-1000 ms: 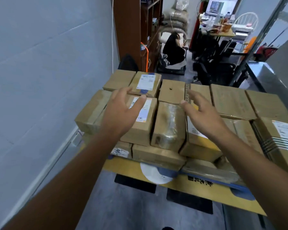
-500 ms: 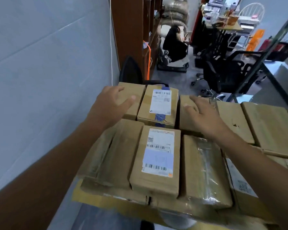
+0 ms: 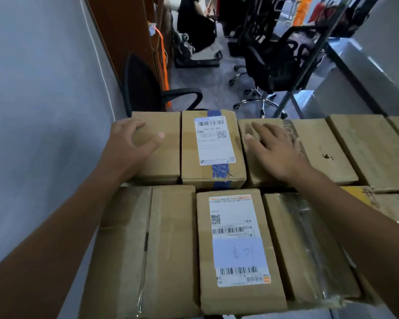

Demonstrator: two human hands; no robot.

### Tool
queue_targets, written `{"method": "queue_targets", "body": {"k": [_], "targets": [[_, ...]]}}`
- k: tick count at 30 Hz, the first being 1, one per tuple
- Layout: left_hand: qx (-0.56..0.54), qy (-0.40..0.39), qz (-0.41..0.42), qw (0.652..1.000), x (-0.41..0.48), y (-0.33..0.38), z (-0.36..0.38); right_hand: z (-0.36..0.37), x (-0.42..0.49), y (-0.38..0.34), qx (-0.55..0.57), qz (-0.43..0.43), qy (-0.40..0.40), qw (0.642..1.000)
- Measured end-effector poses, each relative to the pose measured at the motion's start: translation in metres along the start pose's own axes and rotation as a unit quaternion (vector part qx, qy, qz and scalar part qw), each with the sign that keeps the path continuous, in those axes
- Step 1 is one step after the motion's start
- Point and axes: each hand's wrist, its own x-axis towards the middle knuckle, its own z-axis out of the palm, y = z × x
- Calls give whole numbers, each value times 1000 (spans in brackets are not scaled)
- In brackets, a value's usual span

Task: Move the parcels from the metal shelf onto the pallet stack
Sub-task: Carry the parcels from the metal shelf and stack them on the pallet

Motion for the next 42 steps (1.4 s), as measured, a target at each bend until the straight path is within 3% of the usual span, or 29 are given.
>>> {"method": "queue_targets", "body": {"k": [13,19,23,28,36,42], "targets": [[25,-28,2,999,-8,12,-1,1,-10,-7,20,2,36,999],[3,21,129,991,-17,78,19,-39,-44,28,83,-2,106,991],[-42,-44,186,981,-36,136,61,-74,-62,79,62,6,108,992],[-12,-130,206,970,-49,197,121,-104,-49,142,39,9,86,996],[86,-192,186,960,-48,244,203,-117,-5,207,-64,18,9,998],[133,-212,145,957,-52,251,232,-103,-3,206,-60,0,22,998]]}}
